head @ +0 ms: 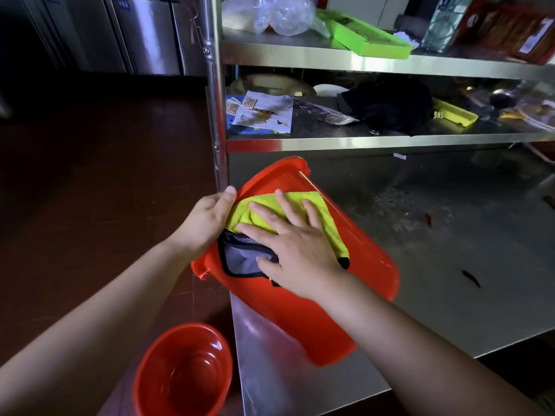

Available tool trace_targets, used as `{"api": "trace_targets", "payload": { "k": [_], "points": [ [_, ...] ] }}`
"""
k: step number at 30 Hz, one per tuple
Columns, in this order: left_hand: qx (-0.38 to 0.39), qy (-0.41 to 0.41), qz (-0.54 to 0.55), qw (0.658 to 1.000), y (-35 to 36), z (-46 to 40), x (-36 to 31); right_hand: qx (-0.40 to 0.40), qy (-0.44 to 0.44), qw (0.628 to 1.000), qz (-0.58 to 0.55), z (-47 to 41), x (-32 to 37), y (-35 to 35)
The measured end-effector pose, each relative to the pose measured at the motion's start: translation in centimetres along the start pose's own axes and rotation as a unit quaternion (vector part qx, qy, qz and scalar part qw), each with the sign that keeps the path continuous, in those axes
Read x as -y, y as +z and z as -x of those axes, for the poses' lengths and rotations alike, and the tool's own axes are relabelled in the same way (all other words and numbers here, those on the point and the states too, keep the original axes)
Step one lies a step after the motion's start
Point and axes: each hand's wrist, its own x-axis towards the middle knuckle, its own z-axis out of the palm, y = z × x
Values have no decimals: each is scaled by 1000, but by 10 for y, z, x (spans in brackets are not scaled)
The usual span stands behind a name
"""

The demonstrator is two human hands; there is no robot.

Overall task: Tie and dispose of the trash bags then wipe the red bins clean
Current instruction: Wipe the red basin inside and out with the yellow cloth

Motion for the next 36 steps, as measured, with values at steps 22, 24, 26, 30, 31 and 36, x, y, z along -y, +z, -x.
{"api": "trace_targets", "payload": {
  "k": [22, 24, 26, 30, 31, 36],
  "points": [
    [-93, 9, -145, 985, -1, 10, 9, -2, 229, 955, -187, -7, -51, -7],
    [-88, 19, -159, 983, 2, 4, 7, -12, 184, 979, -81, 15, -28, -4],
    [-76, 14, -173, 982, 6, -2, 2, -28, 153, 988, 0, 36, -6, 1],
    [-73, 5, -182, 980, 15, -11, -7, -25, 54, 994, 90, 70, 24, 23],
    [-76, 5, -178, 981, 17, -11, -8, -14, 37, 993, 107, 76, 25, 26],
    [-64, -2, -155, 986, 22, -12, -11, -32, 74, 995, 57, 77, 0, 11]
  ]
}}
